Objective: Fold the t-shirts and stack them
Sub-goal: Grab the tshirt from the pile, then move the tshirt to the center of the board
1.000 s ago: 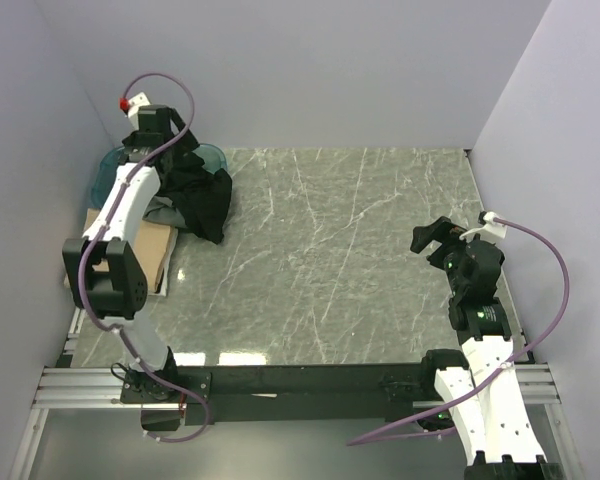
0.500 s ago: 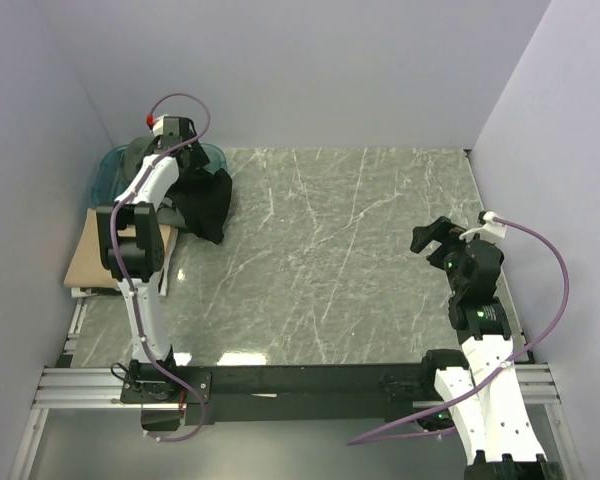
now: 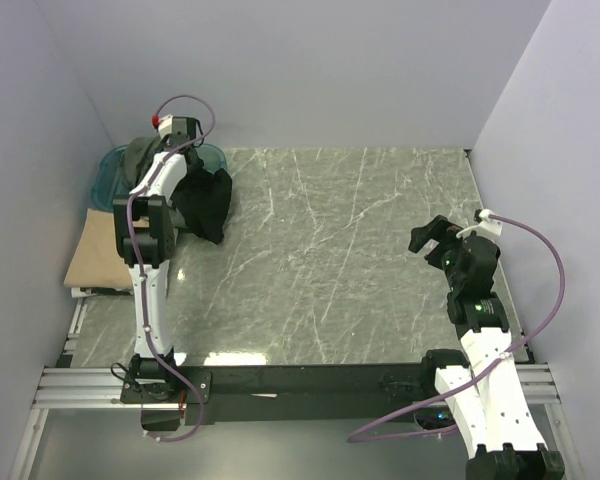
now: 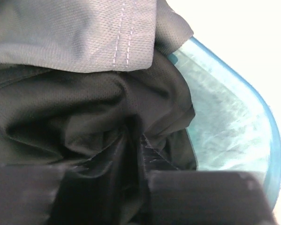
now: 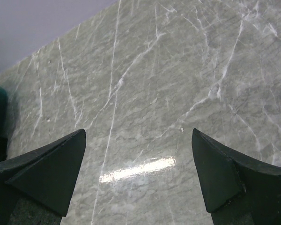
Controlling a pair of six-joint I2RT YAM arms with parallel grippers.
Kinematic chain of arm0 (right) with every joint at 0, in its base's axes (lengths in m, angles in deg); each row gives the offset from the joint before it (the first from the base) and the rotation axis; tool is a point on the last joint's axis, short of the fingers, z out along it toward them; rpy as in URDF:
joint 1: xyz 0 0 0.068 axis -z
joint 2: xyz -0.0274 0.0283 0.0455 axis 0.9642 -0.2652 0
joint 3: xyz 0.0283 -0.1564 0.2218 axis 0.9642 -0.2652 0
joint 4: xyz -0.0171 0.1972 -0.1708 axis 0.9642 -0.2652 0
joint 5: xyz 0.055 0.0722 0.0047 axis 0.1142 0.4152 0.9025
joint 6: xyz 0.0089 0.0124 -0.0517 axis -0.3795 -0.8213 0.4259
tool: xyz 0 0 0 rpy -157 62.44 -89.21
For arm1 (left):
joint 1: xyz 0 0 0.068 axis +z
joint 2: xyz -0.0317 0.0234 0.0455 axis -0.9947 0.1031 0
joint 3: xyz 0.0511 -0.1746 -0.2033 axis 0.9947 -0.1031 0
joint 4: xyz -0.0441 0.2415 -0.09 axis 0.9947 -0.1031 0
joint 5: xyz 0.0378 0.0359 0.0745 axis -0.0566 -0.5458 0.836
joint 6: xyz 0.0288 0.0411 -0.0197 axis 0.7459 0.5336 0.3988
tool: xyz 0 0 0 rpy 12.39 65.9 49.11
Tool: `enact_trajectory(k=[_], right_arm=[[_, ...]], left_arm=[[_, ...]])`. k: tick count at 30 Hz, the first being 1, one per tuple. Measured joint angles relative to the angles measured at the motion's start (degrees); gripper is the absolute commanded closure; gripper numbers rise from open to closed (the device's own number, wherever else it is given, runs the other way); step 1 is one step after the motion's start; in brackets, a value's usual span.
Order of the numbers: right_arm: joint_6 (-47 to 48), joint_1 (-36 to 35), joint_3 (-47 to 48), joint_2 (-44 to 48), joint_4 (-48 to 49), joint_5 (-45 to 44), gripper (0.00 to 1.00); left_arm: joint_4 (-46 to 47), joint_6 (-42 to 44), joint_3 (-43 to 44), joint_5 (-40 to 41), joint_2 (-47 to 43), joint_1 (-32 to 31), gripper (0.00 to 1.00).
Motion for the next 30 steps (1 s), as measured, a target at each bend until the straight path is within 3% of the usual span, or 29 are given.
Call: enact_trajectory(k=[2,7,14,25,30], right_arm=[[0.0,0.0,0.0,-0.2,0.0,0.0,0.0],[0.0,0.0,0.0,-0.5,0.0,0.0,0.0],[0.0,0.0,0.0,-0.4,0.0,0.0,0.0],[0.0,0.0,0.0,1.7,0.0,0.0,0.0],[0.0,0.0,0.0,2.7,0.0,0.0,0.0]], left_arm=[[-0.2,0.2,0.0,0.2,0.0,0.0,1.0],[1.9,0.3,-4.0,-0.3,-3.8,0.0,1.0],[4.2,0.7,-9.4,-5.0,-19.2,0.0,1.0],[8.8,0.5,-0.4,-13.4,-35.6,0.4,0.99],[14.1,-2.3,-1.6,-23.2,-41.1,0.4,0.99]])
